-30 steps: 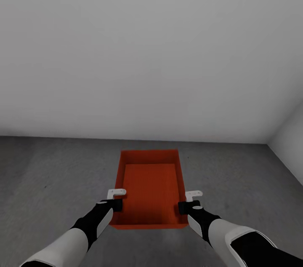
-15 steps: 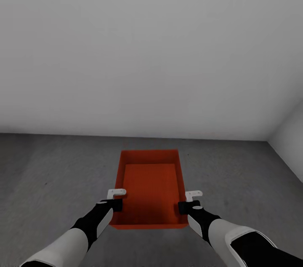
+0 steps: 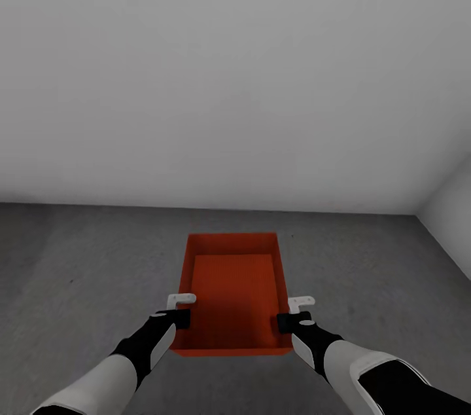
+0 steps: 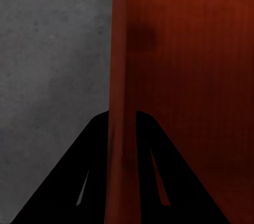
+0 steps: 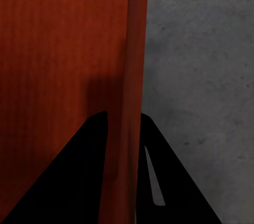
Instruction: Move the two storage containers from the living room to the garage. In the garage, place one container on the floor and stack the other container on top of it (either order is fine).
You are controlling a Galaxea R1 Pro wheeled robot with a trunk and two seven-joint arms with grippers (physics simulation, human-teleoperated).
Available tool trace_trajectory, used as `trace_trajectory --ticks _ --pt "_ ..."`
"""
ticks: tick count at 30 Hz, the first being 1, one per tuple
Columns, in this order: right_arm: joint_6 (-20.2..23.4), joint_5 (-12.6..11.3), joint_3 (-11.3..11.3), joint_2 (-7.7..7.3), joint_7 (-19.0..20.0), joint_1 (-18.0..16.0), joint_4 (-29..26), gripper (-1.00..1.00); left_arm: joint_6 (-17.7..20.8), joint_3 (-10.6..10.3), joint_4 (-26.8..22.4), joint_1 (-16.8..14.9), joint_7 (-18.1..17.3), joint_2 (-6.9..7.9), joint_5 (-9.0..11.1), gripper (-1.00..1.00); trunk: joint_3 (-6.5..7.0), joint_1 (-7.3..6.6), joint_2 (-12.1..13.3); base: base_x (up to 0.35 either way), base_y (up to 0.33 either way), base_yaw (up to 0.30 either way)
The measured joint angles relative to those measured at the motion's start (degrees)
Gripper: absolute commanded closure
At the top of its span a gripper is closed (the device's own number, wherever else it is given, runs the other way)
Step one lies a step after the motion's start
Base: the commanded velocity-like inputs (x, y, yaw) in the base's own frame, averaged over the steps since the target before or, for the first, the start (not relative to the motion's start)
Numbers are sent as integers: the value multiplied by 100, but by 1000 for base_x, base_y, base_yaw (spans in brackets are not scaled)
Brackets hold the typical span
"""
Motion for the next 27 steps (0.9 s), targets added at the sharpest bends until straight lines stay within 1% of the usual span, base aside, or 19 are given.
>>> trace_trajectory --ticks 17,27 --pt "-9 -7 1 0 3 -1 1 100 1 -3 -9 0 1 2 -1 100 -151 0 0 0 0 0" --pt "-11 -1 -6 -8 12 0 -1 100 2 8 -12 0 4 -7 -18 100 -159 0 0 0 0 0"
